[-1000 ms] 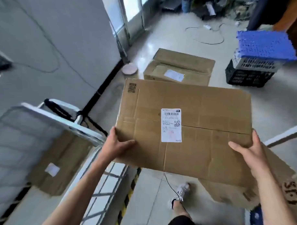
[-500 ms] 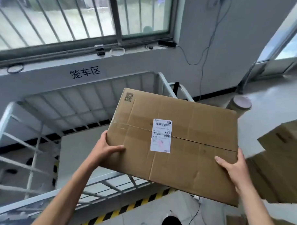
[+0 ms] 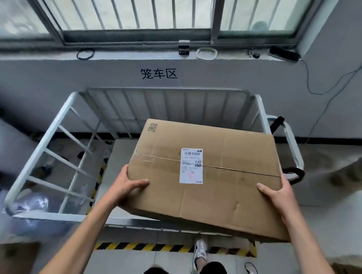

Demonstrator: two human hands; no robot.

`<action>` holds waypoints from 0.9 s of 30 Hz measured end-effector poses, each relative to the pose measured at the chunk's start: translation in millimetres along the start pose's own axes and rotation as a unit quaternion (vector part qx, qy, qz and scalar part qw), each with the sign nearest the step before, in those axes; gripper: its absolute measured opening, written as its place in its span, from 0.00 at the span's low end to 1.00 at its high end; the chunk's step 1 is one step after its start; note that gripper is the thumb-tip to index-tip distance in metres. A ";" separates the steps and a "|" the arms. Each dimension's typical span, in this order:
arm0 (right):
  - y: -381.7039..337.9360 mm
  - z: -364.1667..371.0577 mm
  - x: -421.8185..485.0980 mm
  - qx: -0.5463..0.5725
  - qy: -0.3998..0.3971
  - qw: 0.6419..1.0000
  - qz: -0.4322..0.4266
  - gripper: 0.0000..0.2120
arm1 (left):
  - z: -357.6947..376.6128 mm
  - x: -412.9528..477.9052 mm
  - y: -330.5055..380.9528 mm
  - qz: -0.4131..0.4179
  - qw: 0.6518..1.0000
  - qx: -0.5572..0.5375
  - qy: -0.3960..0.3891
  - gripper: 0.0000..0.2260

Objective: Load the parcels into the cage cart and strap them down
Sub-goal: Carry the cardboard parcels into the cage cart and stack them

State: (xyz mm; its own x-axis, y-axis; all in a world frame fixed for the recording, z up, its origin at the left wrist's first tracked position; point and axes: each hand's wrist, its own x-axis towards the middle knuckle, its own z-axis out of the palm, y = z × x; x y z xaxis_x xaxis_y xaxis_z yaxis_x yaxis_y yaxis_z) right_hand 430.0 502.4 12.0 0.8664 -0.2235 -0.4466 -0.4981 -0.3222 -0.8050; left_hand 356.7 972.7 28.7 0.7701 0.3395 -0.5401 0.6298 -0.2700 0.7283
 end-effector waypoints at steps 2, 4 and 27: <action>-15.5 7.5 19.4 -0.006 -0.009 1.000 0.001 0.50 | 1.2 11.1 3.4 -0.002 1.000 -0.012 0.012 0.34; -30.5 20.1 34.4 -0.019 -0.021 1.000 -0.005 0.49 | -2.3 19.3 4.0 -0.011 0.999 -0.027 0.024 0.33; -50.0 325.8 32.7 -0.053 0.028 0.996 0.062 0.39 | -203.5 250.8 -113.3 -0.080 0.996 0.013 -0.045 0.47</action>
State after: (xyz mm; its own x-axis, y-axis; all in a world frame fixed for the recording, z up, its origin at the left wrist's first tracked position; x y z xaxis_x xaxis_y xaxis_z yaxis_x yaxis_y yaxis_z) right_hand 495.0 810.9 -89.5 0.7965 -0.3168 -0.5150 -0.6042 -0.3834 -0.6985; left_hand 457.9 1271.8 -103.5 0.6648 0.2985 -0.6848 0.7468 -0.2418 0.6195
